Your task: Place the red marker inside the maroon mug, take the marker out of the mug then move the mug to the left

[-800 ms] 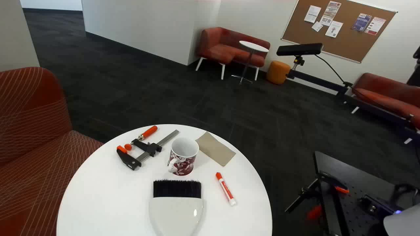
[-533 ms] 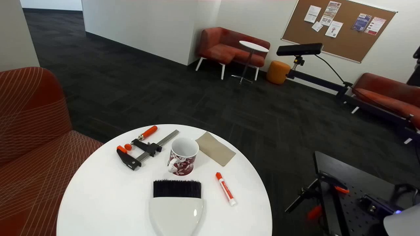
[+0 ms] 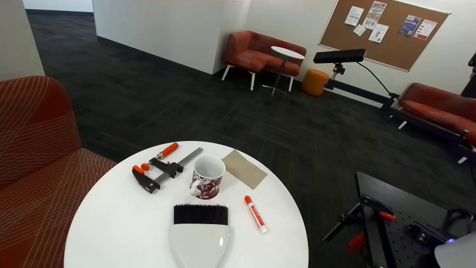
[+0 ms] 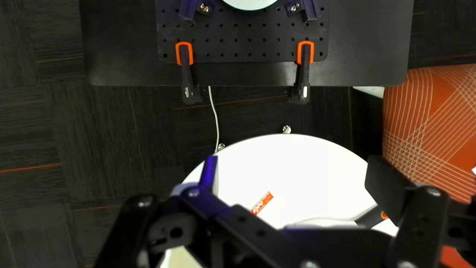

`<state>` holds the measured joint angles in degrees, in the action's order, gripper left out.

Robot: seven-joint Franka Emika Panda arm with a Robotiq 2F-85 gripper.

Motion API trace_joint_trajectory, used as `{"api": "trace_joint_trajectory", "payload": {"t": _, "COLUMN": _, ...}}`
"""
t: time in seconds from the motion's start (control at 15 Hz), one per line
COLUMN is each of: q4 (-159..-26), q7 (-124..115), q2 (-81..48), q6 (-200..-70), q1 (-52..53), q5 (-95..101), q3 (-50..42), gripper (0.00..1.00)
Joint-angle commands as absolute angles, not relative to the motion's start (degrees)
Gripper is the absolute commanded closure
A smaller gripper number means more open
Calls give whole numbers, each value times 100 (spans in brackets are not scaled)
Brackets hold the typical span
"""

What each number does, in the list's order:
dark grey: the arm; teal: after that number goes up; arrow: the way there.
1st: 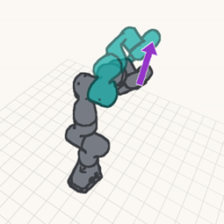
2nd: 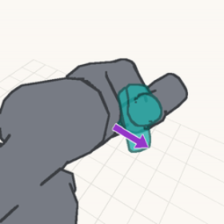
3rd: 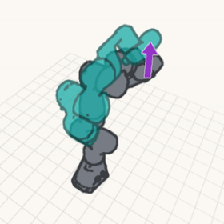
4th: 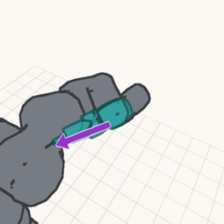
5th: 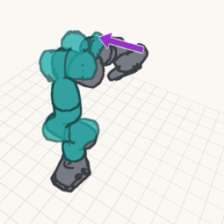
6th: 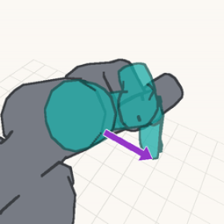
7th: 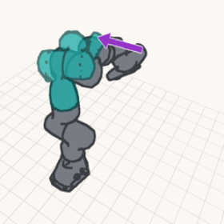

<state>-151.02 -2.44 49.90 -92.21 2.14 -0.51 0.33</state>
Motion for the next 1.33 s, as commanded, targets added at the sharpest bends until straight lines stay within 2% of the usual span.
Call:
{"api": "trace_joint_trajectory", "payload": {"t": 0.0, "q4": -15150, "q7": -319, "q2": 4943, "q6": -9347, "q1": 145, "q5": -111, "q3": 126, "gripper": 0}}
{"api": "trace_joint_trajectory", "payload": {"t": 0.33, "q4": -15511, "q7": -642, "q2": 4700, "q6": -10092, "q1": 165, "q5": -472, "q3": 249, "gripper": 0}}
{"api": "trace_joint_trajectory", "payload": {"t": 0.6, "q4": -15874, "q7": -1030, "q2": 4222, "q6": -11212, "q1": 177, "q5": -792, "q3": 447, "gripper": 0}}
{"api": "trace_joint_trajectory", "payload": {"t": 1.27, "q4": -15752, "q7": -2136, "q2": 1854, "q6": -14314, "q1": 27, "q5": -803, "q3": 687, "gripper": 0}}
